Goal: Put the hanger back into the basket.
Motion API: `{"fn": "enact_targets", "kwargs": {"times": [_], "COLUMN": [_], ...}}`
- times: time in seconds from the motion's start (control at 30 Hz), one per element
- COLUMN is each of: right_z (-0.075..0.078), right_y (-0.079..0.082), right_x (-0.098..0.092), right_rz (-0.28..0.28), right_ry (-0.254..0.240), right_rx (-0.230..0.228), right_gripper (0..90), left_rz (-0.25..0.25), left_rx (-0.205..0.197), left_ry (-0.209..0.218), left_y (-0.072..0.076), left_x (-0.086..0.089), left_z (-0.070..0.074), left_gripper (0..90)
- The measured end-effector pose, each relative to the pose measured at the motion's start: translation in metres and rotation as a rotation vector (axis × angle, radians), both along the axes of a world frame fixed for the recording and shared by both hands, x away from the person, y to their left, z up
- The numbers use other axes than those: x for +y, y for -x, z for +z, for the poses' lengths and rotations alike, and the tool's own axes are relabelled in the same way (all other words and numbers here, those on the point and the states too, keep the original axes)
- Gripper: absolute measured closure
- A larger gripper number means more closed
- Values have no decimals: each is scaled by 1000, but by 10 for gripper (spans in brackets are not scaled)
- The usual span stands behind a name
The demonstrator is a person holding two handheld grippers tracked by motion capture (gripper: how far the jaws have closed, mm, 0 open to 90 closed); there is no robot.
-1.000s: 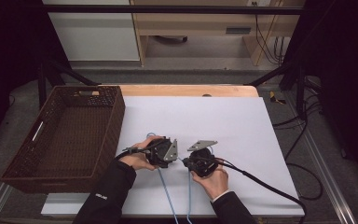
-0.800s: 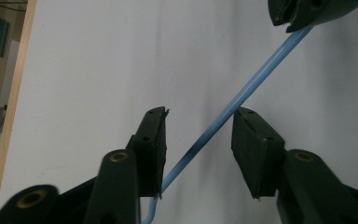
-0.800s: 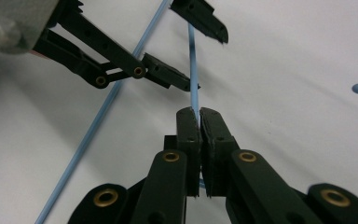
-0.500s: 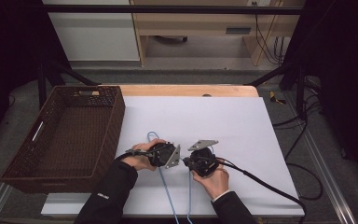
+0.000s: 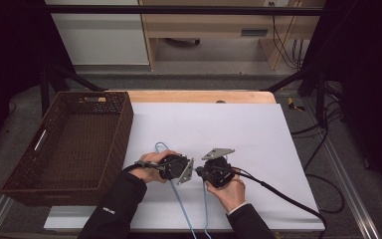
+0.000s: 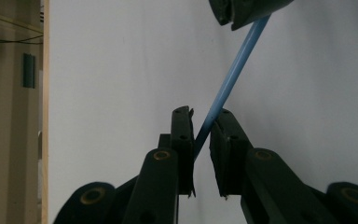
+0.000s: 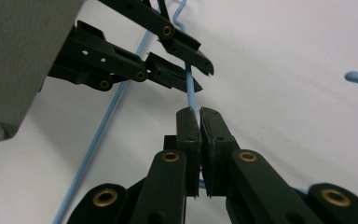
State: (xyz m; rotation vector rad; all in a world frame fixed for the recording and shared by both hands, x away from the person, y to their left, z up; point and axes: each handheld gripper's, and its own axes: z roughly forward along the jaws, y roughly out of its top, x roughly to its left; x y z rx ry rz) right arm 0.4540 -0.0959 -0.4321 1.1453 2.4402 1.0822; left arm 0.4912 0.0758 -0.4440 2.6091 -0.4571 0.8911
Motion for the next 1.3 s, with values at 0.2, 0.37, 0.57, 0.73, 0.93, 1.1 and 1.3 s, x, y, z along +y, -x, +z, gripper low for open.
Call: {"fn": "enact_targets", "kwargs": {"times": [0.2, 0.37, 0.57, 0.73, 0.93, 1.1, 1.3], "right_z": [6, 12, 22, 31, 45, 57, 63], "right_y": [1, 2, 6, 10, 21, 27, 39], "right_x": [-4, -8, -15, -26, -50, -81, -114], "right_rz": [-8, -7, 0, 3, -17, -69, -111], "right_ry": [-19, -44, -63, -88, -118, -158, -176], "right_rx": [-23, -30, -61, -71, -109, -138, -171], "right_gripper": [900, 900, 900, 864, 751, 666, 601], "left_rz": [7, 31, 55, 92, 134, 194, 276], "left_rx": [0, 51, 49, 71, 83, 104, 133], "left_ry": [-22, 60, 16, 5, -4, -6, 22], "left_y": [6, 11, 12, 12, 15, 18, 21], "left_x": [-2, 0, 1, 1, -3, -6, -4], "left_z": [4, 8, 13, 18, 29, 41, 55], "left_gripper": [834, 869, 870, 871, 871, 871, 872]}}
